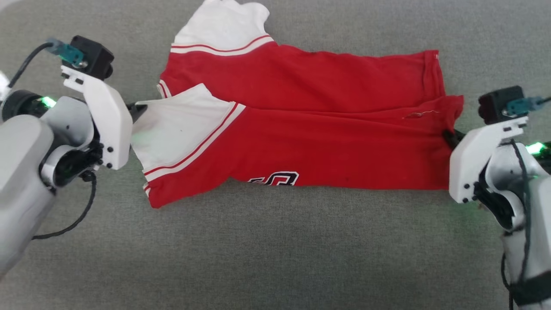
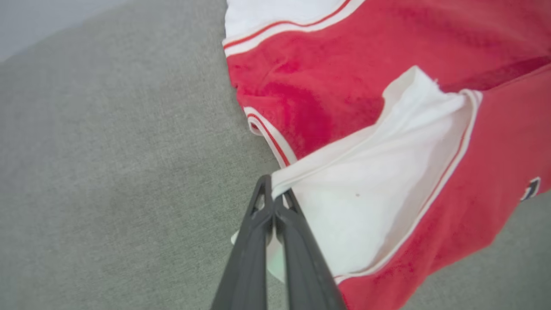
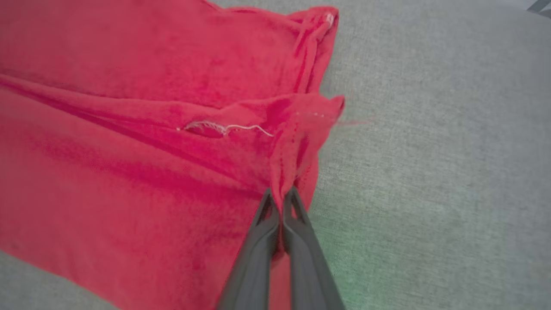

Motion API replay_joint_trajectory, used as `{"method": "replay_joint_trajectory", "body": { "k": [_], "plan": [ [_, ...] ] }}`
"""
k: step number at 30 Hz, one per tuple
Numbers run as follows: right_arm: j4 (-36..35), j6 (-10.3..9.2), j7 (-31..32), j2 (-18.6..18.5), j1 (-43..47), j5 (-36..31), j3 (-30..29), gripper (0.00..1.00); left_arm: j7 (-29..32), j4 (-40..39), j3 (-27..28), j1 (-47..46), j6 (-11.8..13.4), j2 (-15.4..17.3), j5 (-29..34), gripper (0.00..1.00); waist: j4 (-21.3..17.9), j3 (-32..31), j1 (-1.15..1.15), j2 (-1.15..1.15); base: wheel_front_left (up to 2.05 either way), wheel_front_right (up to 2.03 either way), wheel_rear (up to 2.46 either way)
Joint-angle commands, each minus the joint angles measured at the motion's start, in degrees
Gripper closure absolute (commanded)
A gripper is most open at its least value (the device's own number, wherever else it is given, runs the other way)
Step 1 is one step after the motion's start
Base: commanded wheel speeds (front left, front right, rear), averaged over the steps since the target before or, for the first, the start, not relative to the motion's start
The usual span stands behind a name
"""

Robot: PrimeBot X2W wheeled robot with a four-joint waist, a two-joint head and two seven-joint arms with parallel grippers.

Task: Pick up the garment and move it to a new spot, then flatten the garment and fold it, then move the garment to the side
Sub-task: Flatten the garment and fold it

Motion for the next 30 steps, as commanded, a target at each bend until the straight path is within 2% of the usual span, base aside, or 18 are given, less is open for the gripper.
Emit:
{"method": "replay_joint_trajectory", "body": {
  "k": [1, 5, 6, 7, 8, 10, 11, 12, 17, 22, 26, 30],
  "plan": [
    [2.05, -0.04, 0.12, 0.48, -1.47, -0.08, 0.26, 1.0, 0.41, 3.01, -0.38, -1.03, -0.98, -1.24, -0.56, 1.0, -0.5, 0.8, 0.0, 0.0, 0.0, 0.0, 0.0],
    [8.38, -0.04, 0.15, 0.7, -5.07, -0.06, 1.65, 1.0, 1.55, 11.96, -1.69, -2.52, -3.04, -5.19, -1.09, 1.0, -1.13, 1.68, 0.0, 0.0, 0.0, 0.0, 0.0],
    [9.77, -0.05, 0.47, 0.46, -5.83, -0.45, 2.39, 0.97, 1.82, 13.71, -2.01, -2.63, -3.43, -6.12, -1.42, 1.0, -1.23, 1.83, 0.0, 0.0, 0.0, 0.0, 0.0],
    [11.2, -0.05, 0.87, 0.33, -6.45, -0.64, 3.1, 0.88, 2.05, 15.53, -2.11, -2.85, -3.76, -6.87, -1.94, 1.0, -1.33, 1.93, 0.0, 0.0, 0.0, 0.0, 0.0],
    [12.42, -0.05, 1.24, 0.48, -7.0, -0.29, 3.38, 0.75, 2.03, 17.1, -2.31, -3.14, -3.97, -7.51, -2.1, 0.92, -1.44, 1.99, 0.0, 0.0, 0.0, 0.0, 0.0],
    [13.91, -0.05, 1.39, 0.79, -8.16, 0.38, 4.1, 0.51, 1.46, 19.65, -2.58, -3.65, -4.41, -8.48, -2.46, 0.64, -1.6, 2.0, 0.0, 0.0, 0.0, 0.0, 0.0],
    [14.27, -0.05, 1.5, 0.82, -8.56, 0.49, 4.36, 0.11, 0.82, 20.52, -2.33, -3.92, -4.67, -8.88, -2.75, 0.44, -1.65, 1.94, 0.0, 0.0, 0.0, 0.0, 0.0],
    [14.56, -0.05, 1.52, 0.85, -8.86, 0.83, 4.54, 0.0, 0.15, 21.17, -2.02, -4.36, -4.77, -9.18, -3.05, 0.0, -1.67, 1.81, 0.0, 0.0, 0.0, 0.0, 0.0],
    [13.15, -0.03, -0.14, -0.3, -8.03, 3.0, 4.7, 0.0, -1.62, 22.25, -1.33, -5.59, -5.11, -8.37, -4.27, 0.0, -1.51, 0.63, 0.0, 0.0, 0.0, 0.0, 0.0],
    [8.23, -0.03, -3.18, -0.92, -5.33, 3.24, 2.77, 0.0, -2.92, 19.18, -0.58, -3.79, -5.05, -5.35, -4.57, 0.0, -1.14, -0.89, 0.0, 0.0, 0.0, 0.0, 0.0],
    [4.2, -0.03, -5.53, -0.68, -2.97, 3.11, 0.5, 0.0, -2.91, 15.24, -0.03, -1.54, -3.91, -3.26, -5.52, 0.0, -0.91, -1.76, 0.0, 0.0, 0.0, 0.0, 0.0],
    [-1.54, -0.03, -9.97, 0.2, 0.32, 1.4, -2.31, 0.0, -2.48, 7.28, 0.18, 2.56, -0.46, 0.03, -6.46, 0.0, -0.54, -2.62, 0.0, 0.0, 0.0, 0.0, 0.0]
  ]
}}
